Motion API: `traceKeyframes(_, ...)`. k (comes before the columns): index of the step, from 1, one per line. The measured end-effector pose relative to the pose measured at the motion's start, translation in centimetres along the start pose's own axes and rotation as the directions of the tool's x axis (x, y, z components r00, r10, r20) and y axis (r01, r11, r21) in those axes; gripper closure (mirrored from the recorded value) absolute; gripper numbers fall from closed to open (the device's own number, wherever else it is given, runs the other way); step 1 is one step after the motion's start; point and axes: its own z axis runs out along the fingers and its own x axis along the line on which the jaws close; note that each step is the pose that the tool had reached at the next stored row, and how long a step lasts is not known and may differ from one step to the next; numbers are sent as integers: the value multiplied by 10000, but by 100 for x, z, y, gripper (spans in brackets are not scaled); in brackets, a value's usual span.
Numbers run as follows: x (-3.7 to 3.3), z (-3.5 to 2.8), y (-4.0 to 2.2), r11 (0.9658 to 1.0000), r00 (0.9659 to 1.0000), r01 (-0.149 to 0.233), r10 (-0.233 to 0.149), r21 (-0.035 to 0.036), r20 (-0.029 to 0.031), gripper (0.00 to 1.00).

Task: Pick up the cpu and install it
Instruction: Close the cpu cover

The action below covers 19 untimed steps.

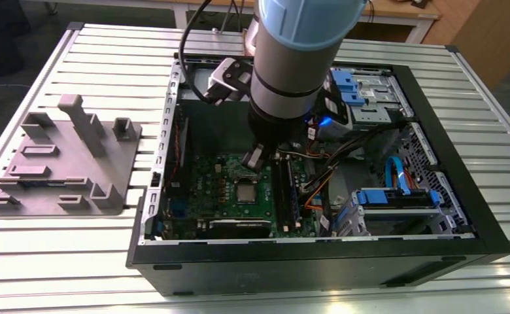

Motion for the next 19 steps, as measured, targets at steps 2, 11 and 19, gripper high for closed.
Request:
traceKeyframes(2,6,0,-4,10000,10000,0,0,4,-7,90)
traceKeyframes(11,71,8,-3,10000,10000,7,-7,15,-26,90)
traceKeyframes(19,188,11,63,10000,10000,54,-54,14,-39,90)
